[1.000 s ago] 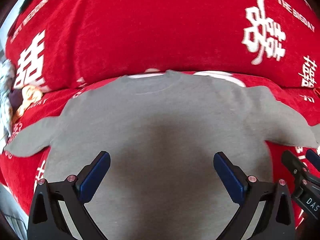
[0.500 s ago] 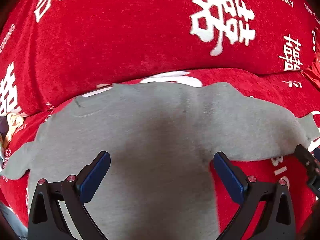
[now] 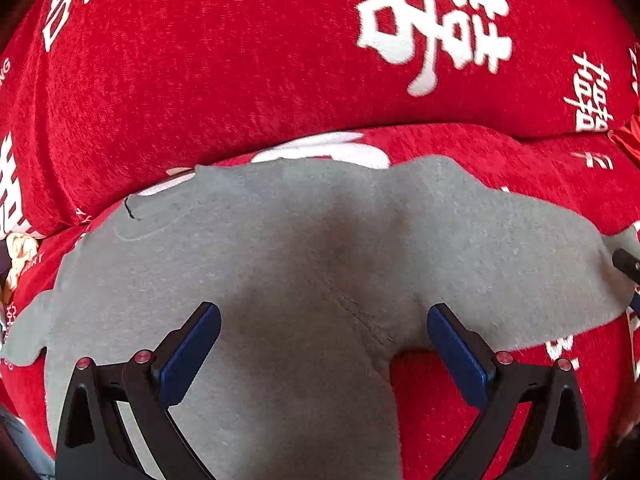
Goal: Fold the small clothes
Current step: 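Lift the held sleeve and carry it across the sweater body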
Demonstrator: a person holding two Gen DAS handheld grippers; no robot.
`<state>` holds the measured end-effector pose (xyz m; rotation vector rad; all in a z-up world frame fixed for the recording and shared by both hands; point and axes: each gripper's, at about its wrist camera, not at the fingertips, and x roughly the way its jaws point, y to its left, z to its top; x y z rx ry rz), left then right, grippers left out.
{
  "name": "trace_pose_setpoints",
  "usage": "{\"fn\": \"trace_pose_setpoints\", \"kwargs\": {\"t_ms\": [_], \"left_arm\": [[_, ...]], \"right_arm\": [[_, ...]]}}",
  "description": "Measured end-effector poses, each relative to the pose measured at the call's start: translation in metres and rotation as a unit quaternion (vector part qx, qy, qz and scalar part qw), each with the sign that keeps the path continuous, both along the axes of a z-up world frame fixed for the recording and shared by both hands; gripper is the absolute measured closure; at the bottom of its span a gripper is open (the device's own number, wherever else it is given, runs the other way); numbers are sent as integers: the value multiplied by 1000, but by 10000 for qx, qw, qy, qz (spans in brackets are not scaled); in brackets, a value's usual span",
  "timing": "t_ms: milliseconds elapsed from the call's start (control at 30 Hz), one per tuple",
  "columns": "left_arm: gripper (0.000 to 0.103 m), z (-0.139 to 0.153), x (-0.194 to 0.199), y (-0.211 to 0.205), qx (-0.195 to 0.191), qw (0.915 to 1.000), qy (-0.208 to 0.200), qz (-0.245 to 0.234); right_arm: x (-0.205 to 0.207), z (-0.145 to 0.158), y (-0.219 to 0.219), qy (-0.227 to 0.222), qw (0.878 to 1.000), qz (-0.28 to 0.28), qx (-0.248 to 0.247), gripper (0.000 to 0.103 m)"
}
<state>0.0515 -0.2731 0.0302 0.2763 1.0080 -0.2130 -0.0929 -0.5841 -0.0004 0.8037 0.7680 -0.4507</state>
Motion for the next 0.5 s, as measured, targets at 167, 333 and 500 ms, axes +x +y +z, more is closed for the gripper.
{"fn": "trace_pose_setpoints", "kwargs": {"t_ms": [167,333,500], "left_arm": [[0,7,22,26,-214,9987,62,466],[0,1,40,34,-425,9960,256,749],[0,-21,37,-3,-141,9978,636,73]], "right_arm": [[-13,13,-18,-565,9983,-93,81,97],[-52,48,12,-1024,9915,-264,-753,98],[-43,30,13,-578,9947,-179,-827,98]]}}
